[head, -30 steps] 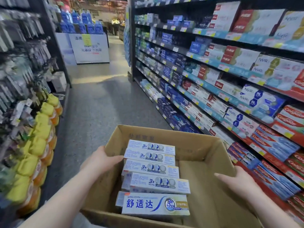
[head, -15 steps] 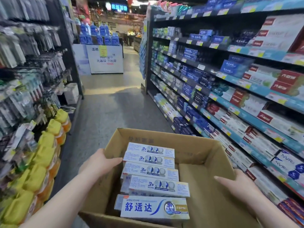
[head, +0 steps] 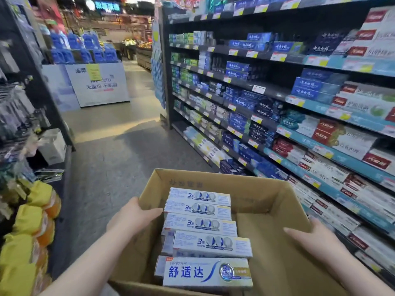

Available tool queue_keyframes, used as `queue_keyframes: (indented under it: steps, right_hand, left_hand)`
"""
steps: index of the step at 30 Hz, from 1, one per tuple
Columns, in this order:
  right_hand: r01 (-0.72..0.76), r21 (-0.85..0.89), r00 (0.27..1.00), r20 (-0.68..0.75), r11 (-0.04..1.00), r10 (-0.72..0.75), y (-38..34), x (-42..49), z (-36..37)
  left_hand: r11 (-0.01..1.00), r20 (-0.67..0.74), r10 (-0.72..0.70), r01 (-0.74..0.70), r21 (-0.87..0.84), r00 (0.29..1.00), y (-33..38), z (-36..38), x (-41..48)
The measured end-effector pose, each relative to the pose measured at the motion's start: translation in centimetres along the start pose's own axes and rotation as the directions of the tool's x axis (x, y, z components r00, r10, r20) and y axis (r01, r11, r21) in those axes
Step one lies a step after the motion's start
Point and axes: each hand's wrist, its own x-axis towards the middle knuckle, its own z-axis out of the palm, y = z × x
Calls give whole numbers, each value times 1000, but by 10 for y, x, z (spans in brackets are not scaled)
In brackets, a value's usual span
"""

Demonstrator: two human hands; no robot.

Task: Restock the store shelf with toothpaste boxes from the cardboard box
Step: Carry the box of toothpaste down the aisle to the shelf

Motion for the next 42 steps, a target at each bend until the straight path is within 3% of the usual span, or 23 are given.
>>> queue_keyframes:
  steps: [6,13,27,42]
  right_hand:
    - [-6,-3,1000,-18,1000,6,-70,88,29]
    - [10,-20,998,58,1000,-9,-171,217,52]
    - [179,-100,976,141,979,-165,-414,418,134]
    - [85,-82,987,145,993,-72,-662,585,259]
  left_hand:
    - [1000,4,0,0,-29,1000,24,-4,104]
    - [993,-21,-106,104,-50,994,61,-16,239]
    - [969,-106,-206,188,-159,973,91,-91,488]
    - [977,-58,-192,185,-108,980,107,-199,827]
